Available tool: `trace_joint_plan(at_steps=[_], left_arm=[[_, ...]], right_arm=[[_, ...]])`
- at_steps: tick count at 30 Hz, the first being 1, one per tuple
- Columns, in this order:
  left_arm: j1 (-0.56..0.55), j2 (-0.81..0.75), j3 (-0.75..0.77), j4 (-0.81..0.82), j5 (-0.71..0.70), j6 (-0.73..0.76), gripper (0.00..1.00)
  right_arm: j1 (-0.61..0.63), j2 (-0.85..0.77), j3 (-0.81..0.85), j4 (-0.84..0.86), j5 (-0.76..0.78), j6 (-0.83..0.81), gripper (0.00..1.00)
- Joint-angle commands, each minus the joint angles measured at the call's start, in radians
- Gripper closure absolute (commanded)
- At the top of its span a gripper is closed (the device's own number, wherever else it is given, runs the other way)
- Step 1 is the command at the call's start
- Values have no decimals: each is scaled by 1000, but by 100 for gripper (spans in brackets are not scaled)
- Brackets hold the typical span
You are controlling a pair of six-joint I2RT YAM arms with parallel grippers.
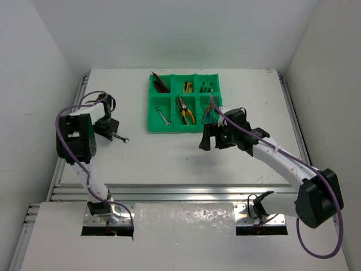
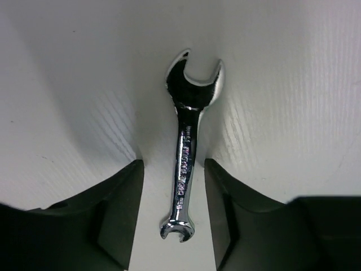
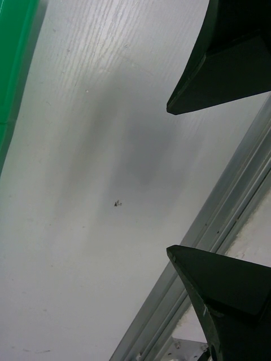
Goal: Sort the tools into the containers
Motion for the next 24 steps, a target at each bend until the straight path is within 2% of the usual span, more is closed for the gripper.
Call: trace_joint_plan(at_steps=[1, 2, 3, 5, 7, 8, 14, 20, 24], left_arm=[[37, 25, -69, 53, 50, 2, 57], [42, 26, -86, 59, 56, 6, 60], [48, 26, -94, 70, 62, 9, 71], [50, 25, -114, 87, 65, 25, 82], [50, 20, -124, 96, 70, 45, 98], [50, 19, -128, 105, 74, 51, 100], [50, -98, -218, 174, 102, 66, 100], [39, -404, -382, 326, 126, 114, 100], [2, -492, -422, 346, 126, 151, 100]], right_arm=[[-1, -2, 6, 43, -12, 4, 1], [-3, -3, 6, 46, -15, 4, 1], [-3, -8, 3, 49, -16, 4, 1], [-3, -14, -3, 60, -19, 7, 1], [-1, -23, -6, 63, -19, 7, 1], [-1, -25, -7, 65, -22, 7, 1], [-3, -51, -29, 95, -41, 7, 1], [-3, -72, -41, 112, -35, 12, 1], [-3, -72, -43, 114, -16, 12, 1]])
